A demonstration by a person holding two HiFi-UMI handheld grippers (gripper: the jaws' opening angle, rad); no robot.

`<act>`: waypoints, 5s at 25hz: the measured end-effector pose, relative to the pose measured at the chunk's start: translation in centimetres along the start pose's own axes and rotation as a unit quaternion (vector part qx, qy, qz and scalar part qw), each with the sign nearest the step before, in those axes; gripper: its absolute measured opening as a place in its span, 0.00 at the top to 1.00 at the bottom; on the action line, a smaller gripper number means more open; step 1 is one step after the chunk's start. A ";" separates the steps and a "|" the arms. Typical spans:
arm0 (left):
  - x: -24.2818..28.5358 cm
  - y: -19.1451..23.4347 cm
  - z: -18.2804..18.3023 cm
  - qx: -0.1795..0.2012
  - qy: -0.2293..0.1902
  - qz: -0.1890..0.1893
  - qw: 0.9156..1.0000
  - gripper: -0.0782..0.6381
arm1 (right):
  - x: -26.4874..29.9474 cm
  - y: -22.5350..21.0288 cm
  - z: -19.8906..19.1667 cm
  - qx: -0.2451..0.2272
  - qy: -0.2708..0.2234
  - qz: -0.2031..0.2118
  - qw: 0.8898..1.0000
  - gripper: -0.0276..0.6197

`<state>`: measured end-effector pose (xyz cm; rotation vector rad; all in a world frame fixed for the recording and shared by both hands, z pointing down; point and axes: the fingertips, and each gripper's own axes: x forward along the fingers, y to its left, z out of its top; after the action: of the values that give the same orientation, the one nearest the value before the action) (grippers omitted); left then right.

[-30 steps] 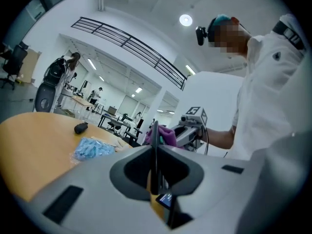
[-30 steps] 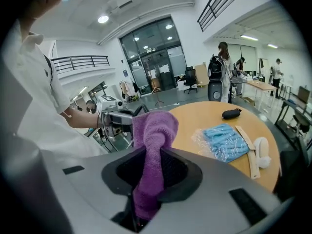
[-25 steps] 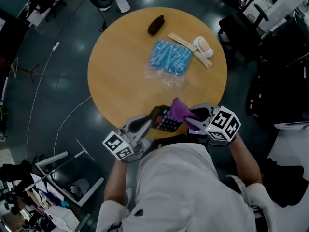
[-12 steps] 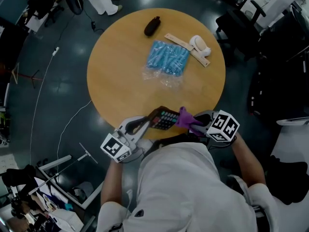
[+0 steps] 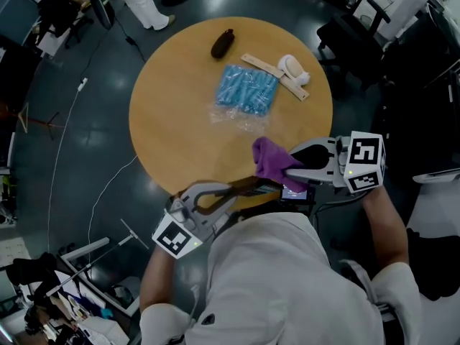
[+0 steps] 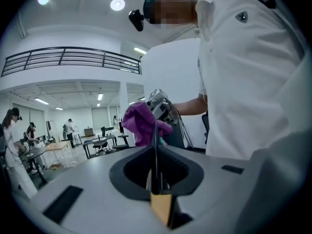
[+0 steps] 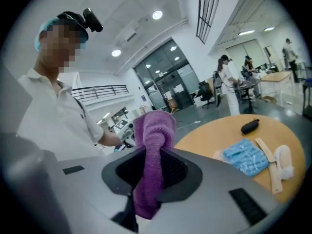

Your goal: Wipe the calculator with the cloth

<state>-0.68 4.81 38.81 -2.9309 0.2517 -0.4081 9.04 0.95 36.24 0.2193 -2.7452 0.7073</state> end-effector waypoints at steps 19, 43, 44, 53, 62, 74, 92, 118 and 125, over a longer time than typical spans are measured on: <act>0.5 -5.8 4.4 0.077 -0.008 -0.083 0.994 0.83 | 2.4 5.5 -3.6 0.001 0.186 0.195 0.963 0.83; 1.0 -6.9 7.4 0.114 -0.035 -0.079 0.990 0.83 | 4.6 5.7 -8.8 0.174 0.144 0.264 0.938 0.83; 1.0 -6.7 7.5 0.112 -0.038 -0.077 0.990 0.83 | 4.6 5.8 -9.1 0.178 0.144 0.265 0.937 0.83; 0.7 -6.3 8.5 0.121 -0.049 -0.061 0.990 0.83 | 5.2 4.2 -15.1 0.158 0.238 0.214 0.934 0.83; 2.2 -7.4 6.7 0.154 -0.017 -0.086 0.984 0.83 | 1.8 2.4 0.6 0.037 0.156 0.170 0.972 0.83; 2.7 -8.4 7.6 0.171 -0.021 -0.088 0.981 0.83 | 5.2 6.5 -3.9 0.082 0.260 0.216 0.938 0.83; 1.6 -6.8 8.6 0.127 -0.054 -0.068 0.988 0.83 | 7.0 5.6 -10.5 0.192 0.272 0.254 0.908 0.83; 1.0 2.9 -8.3 -0.117 0.007 0.165 0.979 0.83 | 7.5 -23.5 -24.9 0.003 0.268 -0.330 0.905 0.83; 0.3 2.8 -12.1 -0.192 0.032 0.196 0.961 0.83 | 7.7 -26.4 -30.9 0.049 0.292 -0.376 0.878 0.83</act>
<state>-4.27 0.24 49.85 -3.1195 1.0039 -0.4328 15.13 -7.27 76.25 0.8739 -1.8256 0.5540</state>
